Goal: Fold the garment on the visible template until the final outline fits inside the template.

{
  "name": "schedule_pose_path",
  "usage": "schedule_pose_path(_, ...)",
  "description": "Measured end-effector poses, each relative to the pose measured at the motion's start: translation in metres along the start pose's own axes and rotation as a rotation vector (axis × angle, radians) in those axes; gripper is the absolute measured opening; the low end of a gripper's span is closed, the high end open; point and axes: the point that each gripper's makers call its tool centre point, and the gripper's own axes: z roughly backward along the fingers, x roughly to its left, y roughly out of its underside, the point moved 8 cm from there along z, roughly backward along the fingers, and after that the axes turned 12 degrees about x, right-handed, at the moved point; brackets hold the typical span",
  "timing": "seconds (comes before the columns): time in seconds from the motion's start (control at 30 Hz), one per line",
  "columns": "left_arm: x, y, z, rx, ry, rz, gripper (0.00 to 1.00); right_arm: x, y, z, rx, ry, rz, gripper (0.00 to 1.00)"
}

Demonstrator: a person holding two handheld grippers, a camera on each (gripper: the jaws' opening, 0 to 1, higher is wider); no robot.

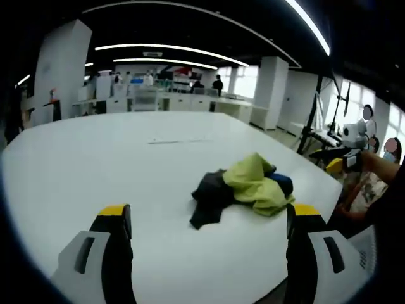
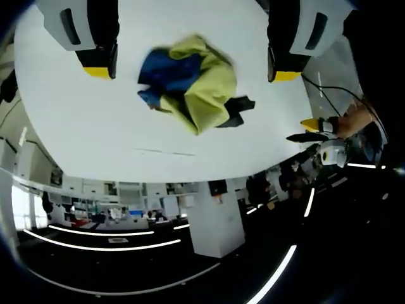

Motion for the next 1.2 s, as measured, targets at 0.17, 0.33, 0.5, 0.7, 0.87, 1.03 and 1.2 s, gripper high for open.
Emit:
schedule_pose_path(0.17,0.0010,0.0000,0.0004,0.004,-0.003,-0.001,0.99,-0.0012,0.0002,0.0005,-0.003,0.000,-0.004,0.98)
schedule_pose_path(0.33,0.0012,0.0007,0.0000,0.005,0.000,0.004,0.99,-0.0017,0.0021,0.0005,0.004,-0.002,-0.005,0.98)
schedule_pose_path(0.5,0.0008,0.0018,-0.0001,0.009,0.001,0.003,0.98,-0.0016,0.0027,0.0003,0.004,-0.003,-0.007,0.97)
schedule_pose_path(0.7,0.0018,0.0023,0.0007,0.010,-0.001,0.005,0.98,-0.0018,0.0028,0.0002,0.001,-0.002,-0.009,0.97)
schedule_pose_path(0.87,0.0026,0.0024,0.0012,0.011,-0.002,0.005,0.97,0.0002,0.0022,0.0011,0.001,0.000,-0.010,0.97)
schedule_pose_path(1.03,0.0029,0.0033,0.0013,0.014,-0.002,0.007,0.97,0.0018,0.0016,0.0016,0.001,0.000,-0.010,0.96)
schedule_pose_path(1.2,0.0028,0.0034,0.0012,0.016,-0.001,0.005,0.97,0.0024,0.0015,0.0022,-0.002,0.000,-0.011,0.96)
